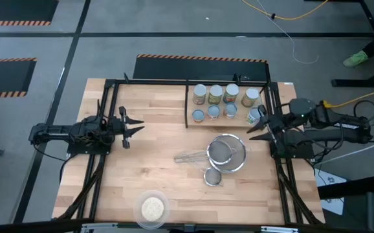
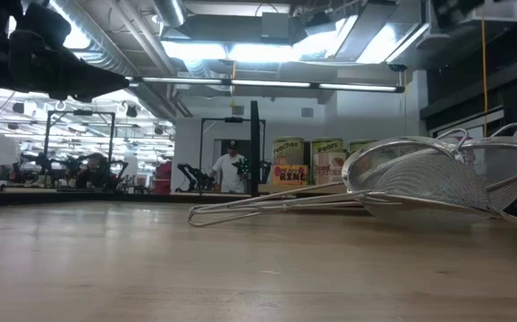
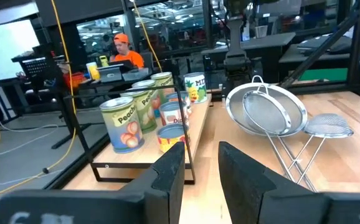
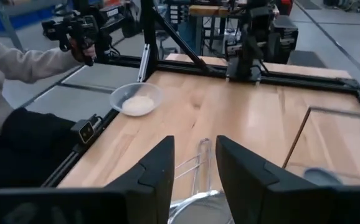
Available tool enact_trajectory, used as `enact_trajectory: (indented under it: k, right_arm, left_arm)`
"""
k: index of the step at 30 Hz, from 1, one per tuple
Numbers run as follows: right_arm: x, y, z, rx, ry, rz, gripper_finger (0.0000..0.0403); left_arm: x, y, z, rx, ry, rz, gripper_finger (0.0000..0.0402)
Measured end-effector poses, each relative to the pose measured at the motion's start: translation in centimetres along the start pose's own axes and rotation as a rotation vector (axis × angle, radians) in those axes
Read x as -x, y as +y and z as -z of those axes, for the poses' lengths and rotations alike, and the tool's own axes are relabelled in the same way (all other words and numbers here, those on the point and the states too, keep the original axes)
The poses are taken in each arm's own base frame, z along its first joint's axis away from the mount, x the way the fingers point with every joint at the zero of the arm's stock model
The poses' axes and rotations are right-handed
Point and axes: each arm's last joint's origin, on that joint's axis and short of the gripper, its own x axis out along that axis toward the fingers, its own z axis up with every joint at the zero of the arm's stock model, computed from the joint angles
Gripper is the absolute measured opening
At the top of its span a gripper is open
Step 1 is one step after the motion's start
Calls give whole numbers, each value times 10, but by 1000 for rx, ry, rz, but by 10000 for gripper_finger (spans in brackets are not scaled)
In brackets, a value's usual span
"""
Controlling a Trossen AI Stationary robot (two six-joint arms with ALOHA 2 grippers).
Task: Pick and place cans onto a shelf
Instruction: Return to Home Position
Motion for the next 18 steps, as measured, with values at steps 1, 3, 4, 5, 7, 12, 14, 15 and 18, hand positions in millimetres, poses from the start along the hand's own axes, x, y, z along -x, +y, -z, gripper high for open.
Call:
enact_trajectory:
  k: [1, 3, 4, 5, 7, 12, 14, 15, 18]
  right_arm:
    - [1, 1, 6, -19, -9, 1, 122]
    - [5, 3, 18, -36, -35, 2, 122]
    - [7, 4, 23, -45, -46, 3, 122]
    - [9, 6, 29, -54, -56, 3, 122]
    - [14, 8, 39, -69, -82, 3, 122]
    - [24, 13, 60, -68, -200, 2, 122]
    - [28, 15, 63, -63, -250, 1, 122]
    - [32, 16, 62, -53, -276, 1, 122]
    - [41, 19, 63, -32, -329, 1, 122]
  left_arm:
    - [0, 0, 0, 0, 0, 0, 90]
    - [0, 0, 0, 0, 0, 0, 90]
    - [0, 0, 0, 0, 0, 0, 90]
    - [0, 0, 0, 0, 0, 0, 90]
    - [0, 0, 0, 0, 0, 0, 90]
    - [0, 0, 0, 0, 0, -1, 90]
    - [0, 0, 0, 0, 0, -1, 90]
    - [0, 0, 0, 0, 0, -1, 90]
    - [0, 0, 0, 0, 0, -1, 90]
